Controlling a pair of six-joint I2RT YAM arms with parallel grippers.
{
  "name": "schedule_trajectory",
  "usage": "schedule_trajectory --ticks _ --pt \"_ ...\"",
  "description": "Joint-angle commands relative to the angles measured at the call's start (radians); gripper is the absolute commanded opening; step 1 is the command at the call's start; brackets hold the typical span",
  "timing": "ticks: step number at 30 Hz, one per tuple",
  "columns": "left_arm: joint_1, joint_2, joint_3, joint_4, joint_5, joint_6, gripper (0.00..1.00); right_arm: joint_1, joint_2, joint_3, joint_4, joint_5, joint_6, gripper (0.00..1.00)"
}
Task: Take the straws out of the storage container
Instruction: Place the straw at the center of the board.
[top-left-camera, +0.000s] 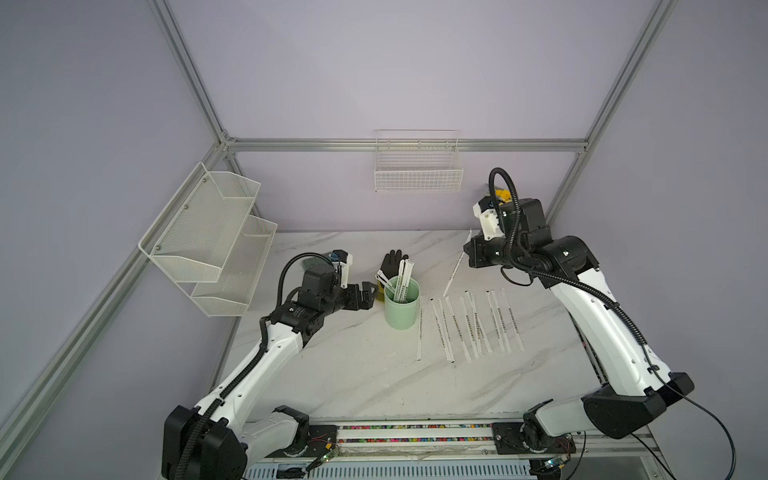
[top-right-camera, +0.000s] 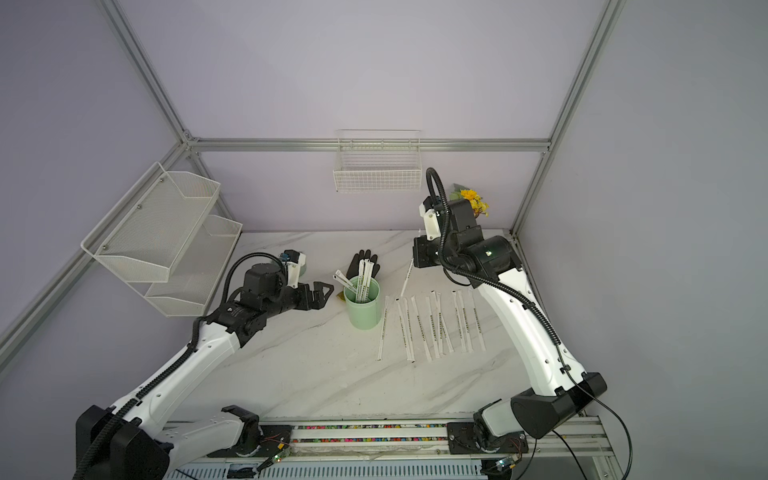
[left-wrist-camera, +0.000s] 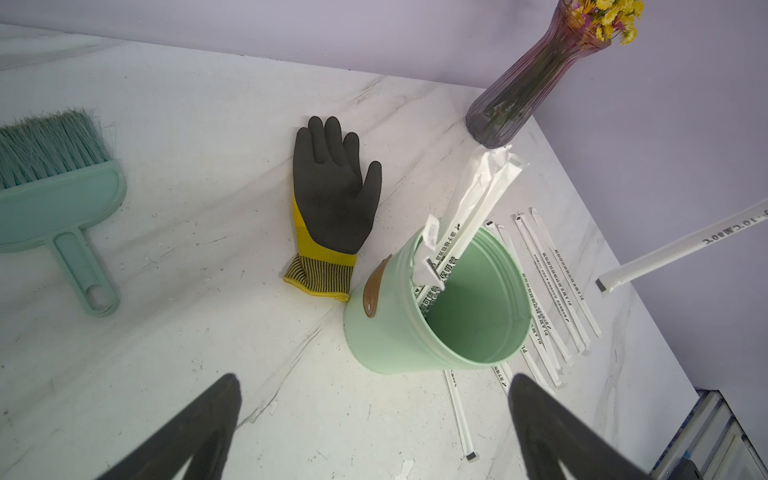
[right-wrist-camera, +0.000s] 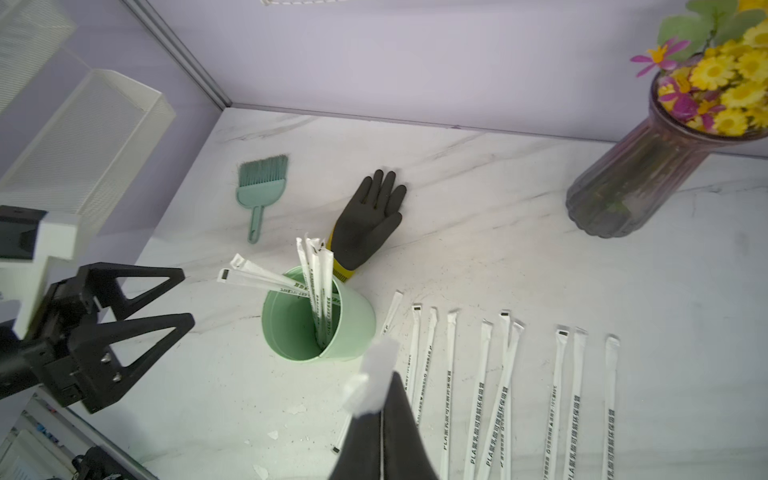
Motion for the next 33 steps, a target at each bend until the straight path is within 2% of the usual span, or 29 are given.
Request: schedule_trajectory --ticks 1,4,13,24,28,33 --pt "-0.003 -0.013 0.013 0.036 0.009 -0.004 1.0 -0.033 0.039 0.006 -0.108 0.079 -0.035 0.05" --pt "-0.004 -0.014 0.011 0.037 0.01 -0.004 1.0 -0.061 0.068 0.006 -0.151 0.122 -0.034 0.05" --pt "-0.003 -0.011 0.008 0.034 0.011 -0.006 1.0 -0.116 0.182 0.038 -0.305 0.381 -0.003 0.05" --pt "-0.003 0.0 0.012 0.018 0.0 -0.001 1.0 -0.294 0.389 0.095 -0.464 0.449 0.028 0.05" --pt "-0.004 0.013 0.015 0.016 -0.001 0.002 1.0 -0.337 0.486 0.121 -0.506 0.508 0.03 0.05" --pt "-0.003 0.034 0.022 0.01 0.003 0.008 1.0 -0.374 0.573 0.171 -0.507 0.501 0.014 0.05"
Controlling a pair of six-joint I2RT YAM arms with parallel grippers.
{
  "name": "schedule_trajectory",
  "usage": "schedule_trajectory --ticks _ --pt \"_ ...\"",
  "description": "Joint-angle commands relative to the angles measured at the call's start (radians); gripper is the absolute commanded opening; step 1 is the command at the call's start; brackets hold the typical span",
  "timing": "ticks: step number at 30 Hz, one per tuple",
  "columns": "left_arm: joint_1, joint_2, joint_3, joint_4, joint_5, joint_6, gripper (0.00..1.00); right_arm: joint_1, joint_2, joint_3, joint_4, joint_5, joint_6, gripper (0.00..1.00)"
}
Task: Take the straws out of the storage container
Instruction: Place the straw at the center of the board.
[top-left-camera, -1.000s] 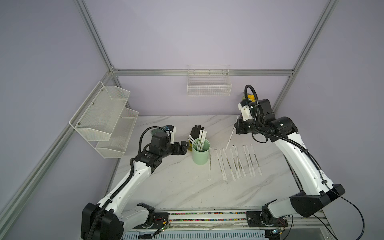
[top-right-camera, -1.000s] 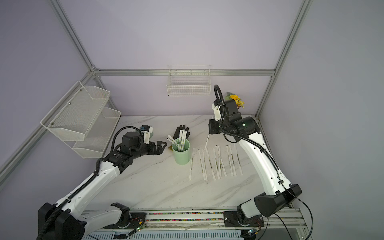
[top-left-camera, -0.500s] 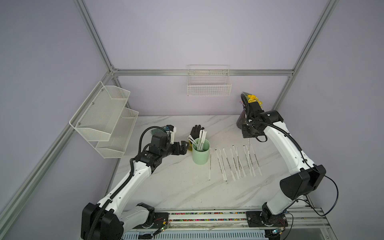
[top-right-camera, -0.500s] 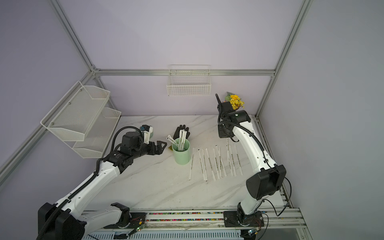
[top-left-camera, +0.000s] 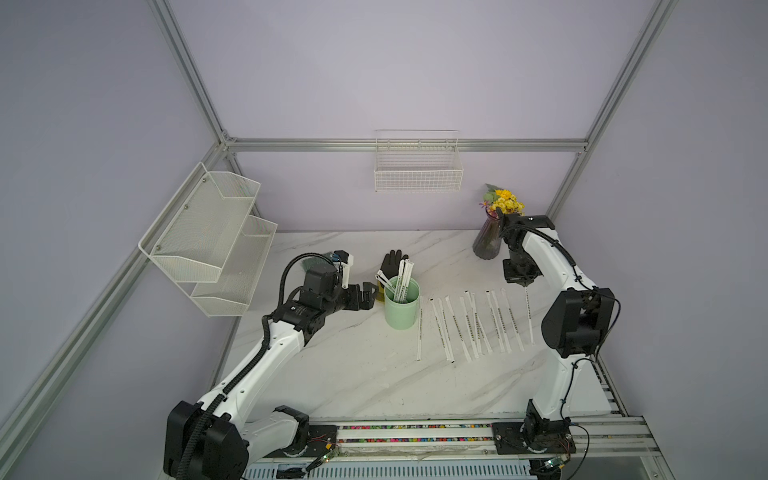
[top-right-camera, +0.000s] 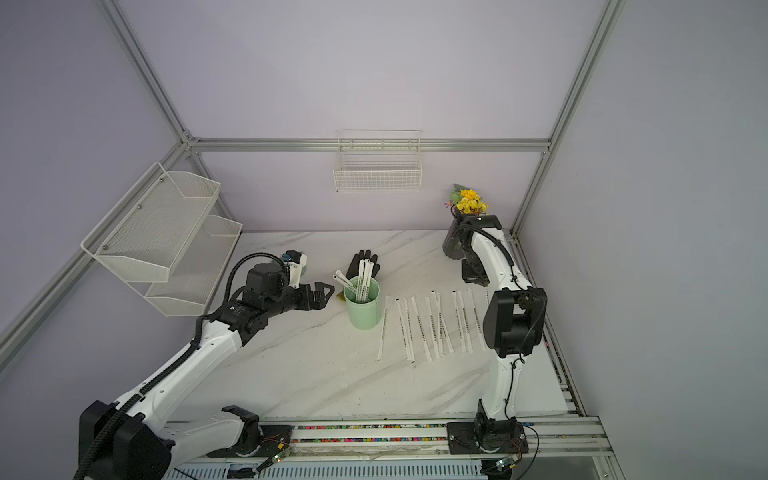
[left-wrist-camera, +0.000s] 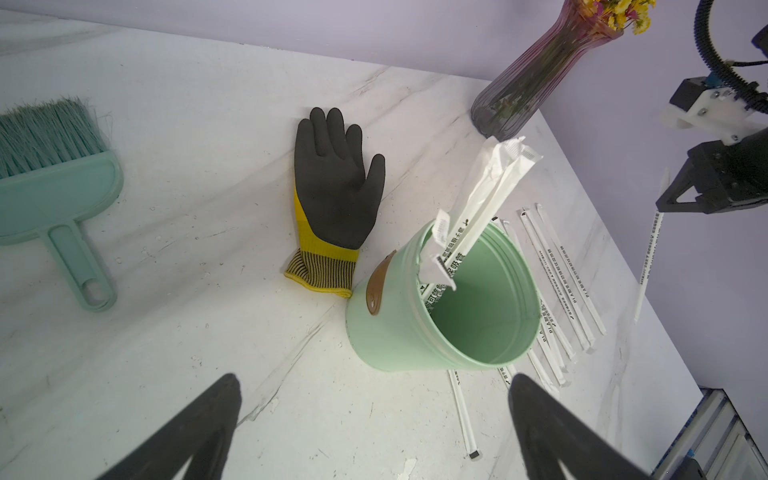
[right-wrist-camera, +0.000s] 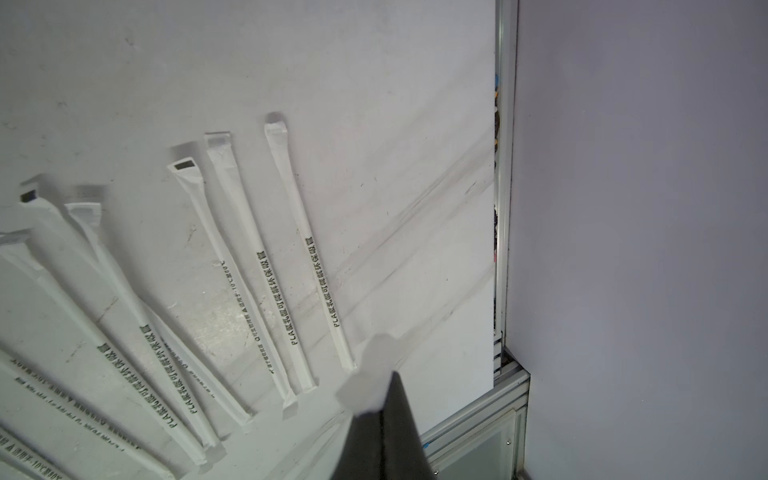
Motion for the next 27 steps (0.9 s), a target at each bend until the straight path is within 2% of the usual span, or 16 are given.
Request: schedule_trajectory --ticks 1,14,27 --pt "-0.003 0.01 0.022 0.012 0.003 0.008 1.0 -0.019 0.033 0.054 -0.052 0.025 -0.002 0.05" --pt "-0.003 0.019 0.026 0.013 0.019 0.011 1.0 -0.063 0.198 0.125 -0.044 0.005 -0.037 0.07" --pt "-0.003 0.02 0.025 0.007 0.017 0.014 1.0 -0.068 0.281 0.114 0.024 -0.032 -0.056 0.08"
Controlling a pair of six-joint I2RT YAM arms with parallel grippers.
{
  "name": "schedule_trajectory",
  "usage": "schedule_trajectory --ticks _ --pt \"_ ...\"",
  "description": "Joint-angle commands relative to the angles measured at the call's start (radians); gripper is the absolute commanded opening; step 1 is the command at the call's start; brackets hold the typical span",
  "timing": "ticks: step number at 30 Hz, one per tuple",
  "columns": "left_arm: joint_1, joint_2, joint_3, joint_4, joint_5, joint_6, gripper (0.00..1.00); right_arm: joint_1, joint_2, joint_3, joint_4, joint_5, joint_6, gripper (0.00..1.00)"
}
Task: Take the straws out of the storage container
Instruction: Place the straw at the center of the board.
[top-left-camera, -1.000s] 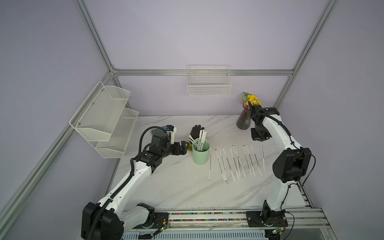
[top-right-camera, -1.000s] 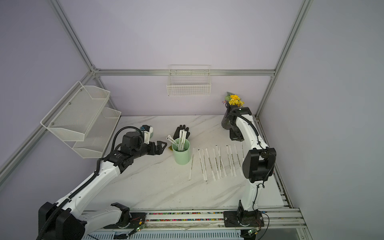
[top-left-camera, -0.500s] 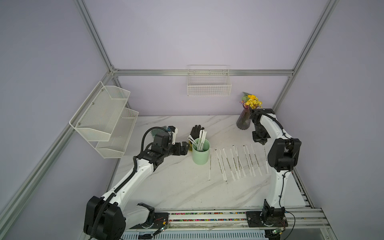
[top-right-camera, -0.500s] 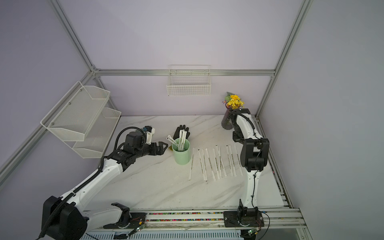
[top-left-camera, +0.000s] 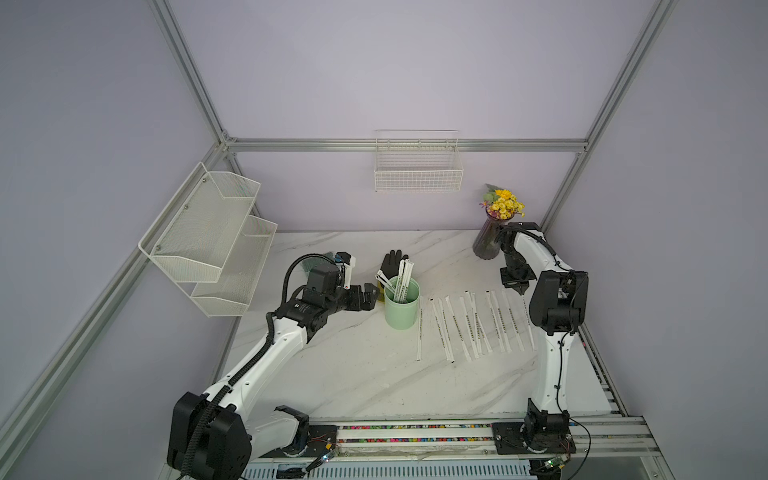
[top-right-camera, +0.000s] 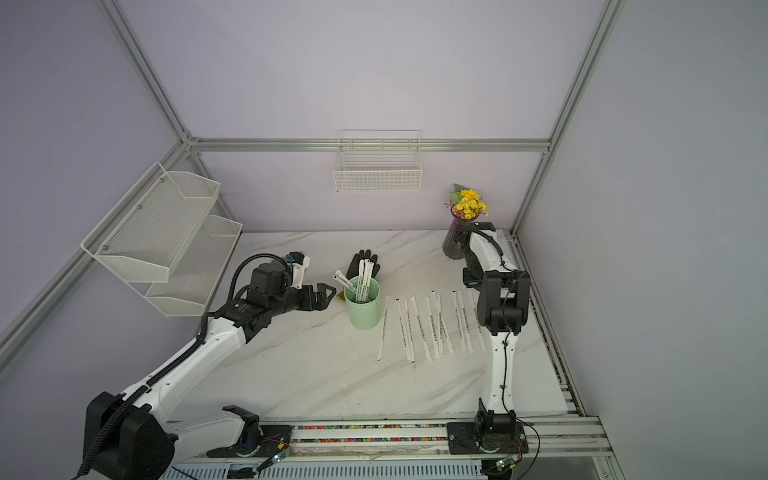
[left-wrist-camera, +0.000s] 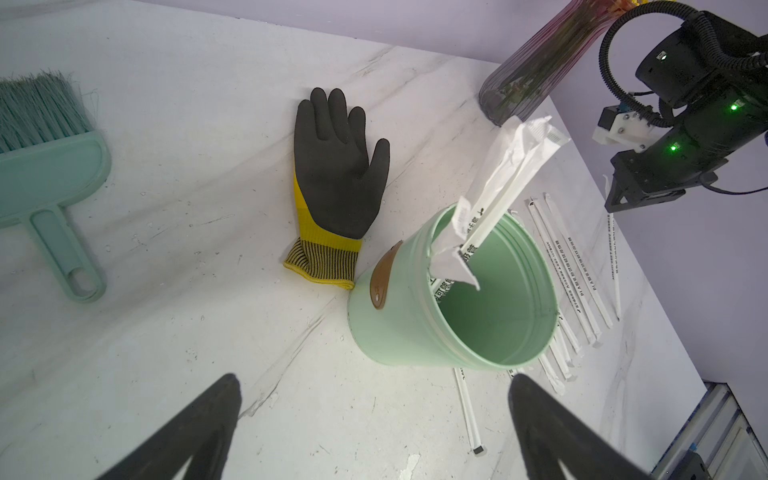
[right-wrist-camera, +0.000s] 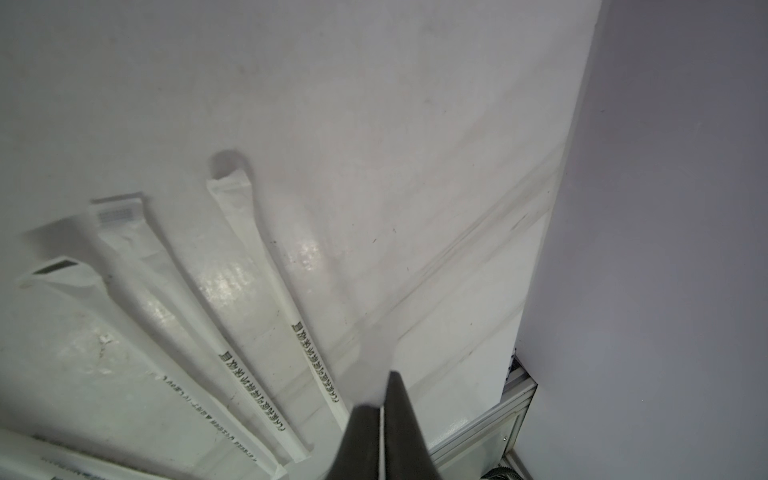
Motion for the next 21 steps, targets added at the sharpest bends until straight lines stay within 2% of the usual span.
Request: schedule_trajectory --ticks 1,21 --pt "-0.003 -0.009 0.025 0.009 0.009 0.013 1.0 -0.007 0.019 0.011 0.025 -0.01 -0.009 0.1" --pt "-0.003 -0.001 0.027 0.005 0.013 0.012 1.0 -0.014 0.063 0.013 0.052 -0.027 -0.01 0.13"
